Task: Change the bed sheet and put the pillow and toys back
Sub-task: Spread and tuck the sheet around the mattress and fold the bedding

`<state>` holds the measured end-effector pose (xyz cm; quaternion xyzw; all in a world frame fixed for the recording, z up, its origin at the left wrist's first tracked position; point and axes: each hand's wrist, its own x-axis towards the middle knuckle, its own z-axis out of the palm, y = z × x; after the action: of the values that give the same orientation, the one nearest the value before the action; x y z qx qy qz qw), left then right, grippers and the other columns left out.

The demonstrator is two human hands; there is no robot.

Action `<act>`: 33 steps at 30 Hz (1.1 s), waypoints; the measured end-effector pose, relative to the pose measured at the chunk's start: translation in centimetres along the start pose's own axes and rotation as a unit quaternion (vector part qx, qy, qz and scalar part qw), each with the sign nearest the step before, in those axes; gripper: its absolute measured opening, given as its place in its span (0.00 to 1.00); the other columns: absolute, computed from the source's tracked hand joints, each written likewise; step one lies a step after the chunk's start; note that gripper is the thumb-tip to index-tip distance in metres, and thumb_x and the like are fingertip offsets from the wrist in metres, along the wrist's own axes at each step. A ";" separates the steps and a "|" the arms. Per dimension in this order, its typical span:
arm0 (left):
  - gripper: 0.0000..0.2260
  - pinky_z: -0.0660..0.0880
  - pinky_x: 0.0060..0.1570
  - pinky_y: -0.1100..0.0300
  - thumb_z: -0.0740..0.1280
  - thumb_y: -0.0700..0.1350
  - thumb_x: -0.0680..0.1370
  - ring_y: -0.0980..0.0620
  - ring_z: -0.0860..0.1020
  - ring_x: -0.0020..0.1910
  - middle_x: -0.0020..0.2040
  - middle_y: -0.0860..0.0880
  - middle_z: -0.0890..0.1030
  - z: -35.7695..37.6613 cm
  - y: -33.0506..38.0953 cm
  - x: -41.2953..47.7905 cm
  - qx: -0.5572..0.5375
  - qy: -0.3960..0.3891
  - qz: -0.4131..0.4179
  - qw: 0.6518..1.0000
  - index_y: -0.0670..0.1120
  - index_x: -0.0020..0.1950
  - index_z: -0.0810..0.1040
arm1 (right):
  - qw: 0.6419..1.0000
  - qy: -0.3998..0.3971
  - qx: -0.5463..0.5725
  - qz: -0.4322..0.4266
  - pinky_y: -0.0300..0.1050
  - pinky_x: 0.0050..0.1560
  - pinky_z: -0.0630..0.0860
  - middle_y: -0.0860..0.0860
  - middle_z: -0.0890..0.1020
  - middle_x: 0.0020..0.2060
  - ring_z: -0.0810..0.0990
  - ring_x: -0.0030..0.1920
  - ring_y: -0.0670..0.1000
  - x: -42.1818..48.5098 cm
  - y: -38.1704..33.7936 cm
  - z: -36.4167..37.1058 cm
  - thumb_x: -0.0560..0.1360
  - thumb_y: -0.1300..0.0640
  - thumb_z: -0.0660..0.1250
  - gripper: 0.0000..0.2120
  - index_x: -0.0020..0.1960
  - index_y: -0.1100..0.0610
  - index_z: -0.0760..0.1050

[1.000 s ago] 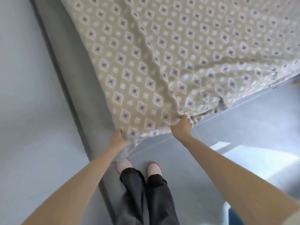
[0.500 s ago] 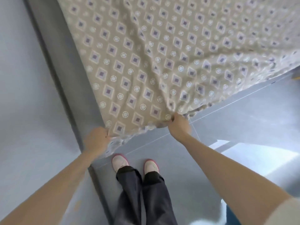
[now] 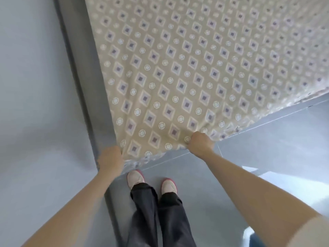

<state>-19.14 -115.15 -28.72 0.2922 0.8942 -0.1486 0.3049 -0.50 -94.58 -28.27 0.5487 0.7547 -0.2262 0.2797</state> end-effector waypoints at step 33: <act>0.13 0.73 0.50 0.58 0.60 0.41 0.80 0.47 0.79 0.54 0.59 0.46 0.78 -15.5 -2.1 -6.0 -0.556 0.041 -0.025 0.830 0.44 0.64 0.74 | 0.948 -0.085 0.297 -0.076 0.42 0.46 0.69 0.48 0.76 0.52 0.74 0.47 0.48 -10.1 -11.2 -12.7 0.77 0.59 0.57 0.16 0.63 0.52 0.73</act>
<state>-23.70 -112.51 -12.79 0.0565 0.8446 0.3776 0.3752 -10.93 -96.73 -11.66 0.5268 0.6659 -0.5068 0.1491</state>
